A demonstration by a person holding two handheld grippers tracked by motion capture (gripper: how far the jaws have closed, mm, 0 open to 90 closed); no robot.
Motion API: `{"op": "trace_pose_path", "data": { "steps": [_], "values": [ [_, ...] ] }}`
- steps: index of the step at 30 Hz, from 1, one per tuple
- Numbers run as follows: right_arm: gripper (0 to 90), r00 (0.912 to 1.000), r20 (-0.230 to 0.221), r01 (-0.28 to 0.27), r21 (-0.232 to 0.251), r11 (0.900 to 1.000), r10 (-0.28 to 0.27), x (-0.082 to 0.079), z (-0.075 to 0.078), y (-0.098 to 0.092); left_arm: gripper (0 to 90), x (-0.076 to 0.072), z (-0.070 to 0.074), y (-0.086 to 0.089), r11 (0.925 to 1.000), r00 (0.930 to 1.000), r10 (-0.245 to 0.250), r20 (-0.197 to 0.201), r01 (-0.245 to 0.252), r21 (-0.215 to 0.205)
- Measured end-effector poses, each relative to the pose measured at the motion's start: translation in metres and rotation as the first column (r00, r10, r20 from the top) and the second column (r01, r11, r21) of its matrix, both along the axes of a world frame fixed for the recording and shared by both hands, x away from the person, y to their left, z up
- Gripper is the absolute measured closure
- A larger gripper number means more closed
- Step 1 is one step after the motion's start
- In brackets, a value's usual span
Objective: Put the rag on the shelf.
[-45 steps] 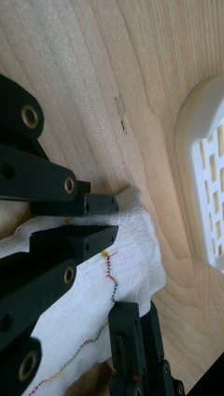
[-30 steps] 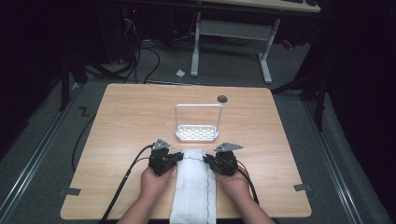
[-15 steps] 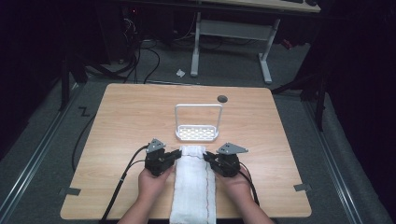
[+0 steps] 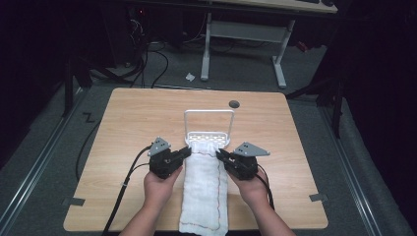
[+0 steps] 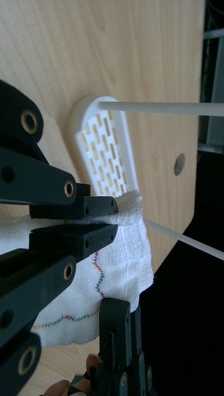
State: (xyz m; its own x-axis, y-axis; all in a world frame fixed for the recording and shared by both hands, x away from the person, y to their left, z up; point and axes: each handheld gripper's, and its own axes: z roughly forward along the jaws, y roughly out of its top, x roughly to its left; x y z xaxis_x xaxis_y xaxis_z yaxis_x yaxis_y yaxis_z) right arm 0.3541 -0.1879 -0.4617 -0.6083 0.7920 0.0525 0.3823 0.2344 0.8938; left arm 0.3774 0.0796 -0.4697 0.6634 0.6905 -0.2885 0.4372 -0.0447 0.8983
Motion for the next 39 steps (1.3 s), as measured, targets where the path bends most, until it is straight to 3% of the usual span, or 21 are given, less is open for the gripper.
{"op": "trace_pose_path", "data": {
  "steps": [10, 20, 39],
  "values": [
    [81.7, 0.9946, 0.103, 0.006, 0.028, 1.0, -0.009, 0.002, 0.044, -0.002, 85.8, 0.001, 0.044, -0.002, 0.9998, 0.9937, 0.011, 0.112, -0.009, -0.017],
    [81.7, 0.9829, 0.183, 0.008, 0.053, 0.999, -0.018, 0.002, 0.075, -0.001, 85.8, 0.001, 0.081, -0.002, 0.9994, 0.9776, 0.019, 0.209, -0.012, -0.032],
    [81.8, 0.9597, 0.279, 0.006, 0.089, 0.996, -0.031, 0.006, 0.124, 0.002, 85.9, 0.003, 0.132, 0.002, 0.9987, 0.9485, 0.032, 0.315, -0.019, -0.047]
  ]
}}
